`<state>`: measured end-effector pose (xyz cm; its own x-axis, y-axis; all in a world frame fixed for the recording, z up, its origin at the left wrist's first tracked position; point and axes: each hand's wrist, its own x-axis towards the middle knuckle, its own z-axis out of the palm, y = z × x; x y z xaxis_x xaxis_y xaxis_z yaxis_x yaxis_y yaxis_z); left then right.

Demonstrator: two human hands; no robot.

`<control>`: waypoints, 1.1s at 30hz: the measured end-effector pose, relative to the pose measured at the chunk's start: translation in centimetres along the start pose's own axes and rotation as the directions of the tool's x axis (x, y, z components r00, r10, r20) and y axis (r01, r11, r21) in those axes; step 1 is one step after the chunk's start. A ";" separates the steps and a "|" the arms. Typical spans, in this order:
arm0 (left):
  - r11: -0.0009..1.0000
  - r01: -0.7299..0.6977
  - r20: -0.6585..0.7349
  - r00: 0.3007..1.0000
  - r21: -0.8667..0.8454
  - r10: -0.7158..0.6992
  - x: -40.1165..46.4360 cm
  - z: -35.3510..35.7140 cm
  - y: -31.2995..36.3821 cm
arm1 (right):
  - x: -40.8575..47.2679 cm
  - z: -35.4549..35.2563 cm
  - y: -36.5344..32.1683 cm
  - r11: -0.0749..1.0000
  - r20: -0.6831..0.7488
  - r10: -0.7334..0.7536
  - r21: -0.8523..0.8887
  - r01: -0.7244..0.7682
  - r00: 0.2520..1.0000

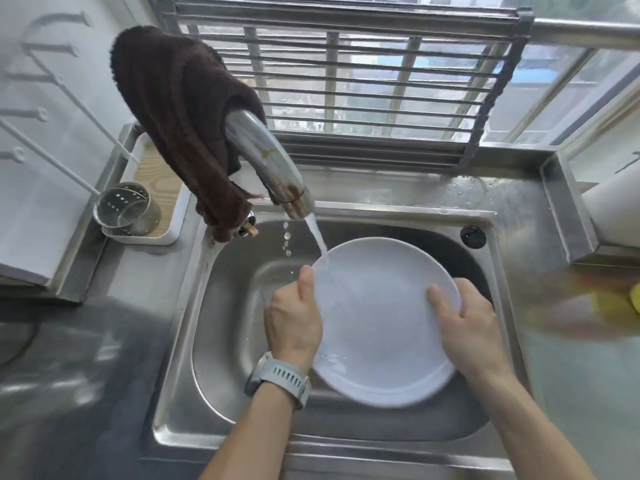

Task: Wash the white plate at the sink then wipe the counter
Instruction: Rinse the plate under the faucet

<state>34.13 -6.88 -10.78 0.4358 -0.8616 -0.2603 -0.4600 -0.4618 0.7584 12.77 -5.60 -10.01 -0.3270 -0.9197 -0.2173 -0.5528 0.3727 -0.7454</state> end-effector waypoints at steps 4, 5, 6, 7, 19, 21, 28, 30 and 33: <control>0.977 -0.067 0.140 0.989 0.203 0.039 1.3 -2.0 0.7 | 0.4 3.1 1.7 0.878 0.280 0.346 0.239 -0.414 0.896; 0.975 -0.032 0.170 0.985 0.222 -0.007 1.7 -2.8 0.4 | 0.5 4.1 1.5 0.848 0.347 0.384 0.235 -0.476 0.856; 0.974 0.014 0.193 0.979 0.224 -0.059 1.9 -3.7 0.1 | 0.6 4.9 1.2 0.835 0.397 0.402 0.212 -0.508 0.825; 0.973 0.061 0.208 0.972 0.223 -0.109 2.2 -4.6 -0.2 | 0.6 5.5 0.6 0.834 0.431 0.402 0.193 -0.518 0.808; 0.995 0.042 0.202 0.978 0.094 -0.060 2.2 -7.9 -1.9 | 0.6 2.0 -0.8 0.991 0.277 0.056 0.099 -0.087 0.959; 0.994 -0.048 0.153 0.988 0.102 0.032 1.4 -7.5 -1.2 | 0.8 0.6 -0.1 1.000 0.216 0.029 -0.004 -0.029 0.976; 0.884 -0.330 0.205 0.940 0.331 0.274 -2.2 -8.8 1.8 | -2.3 -4.2 -0.8 0.988 0.067 -0.100 -0.112 0.107 0.993; 0.844 -0.391 0.221 0.918 0.368 0.329 -3.1 -9.9 3.2 | -3.8 -5.6 -2.0 0.985 0.049 -0.126 -0.112 0.131 0.991; 0.804 -0.469 0.228 0.883 0.366 0.411 -4.4 -12.4 5.7 | -5.9 -8.2 -4.6 0.972 0.004 -0.198 -0.126 0.197 0.980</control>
<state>39.22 -3.07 2.09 0.0192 -0.9984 -0.0540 -0.8572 -0.0442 0.5132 10.97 -0.92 -0.16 -0.2083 -0.9757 -0.0682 -0.6985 0.1972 -0.6879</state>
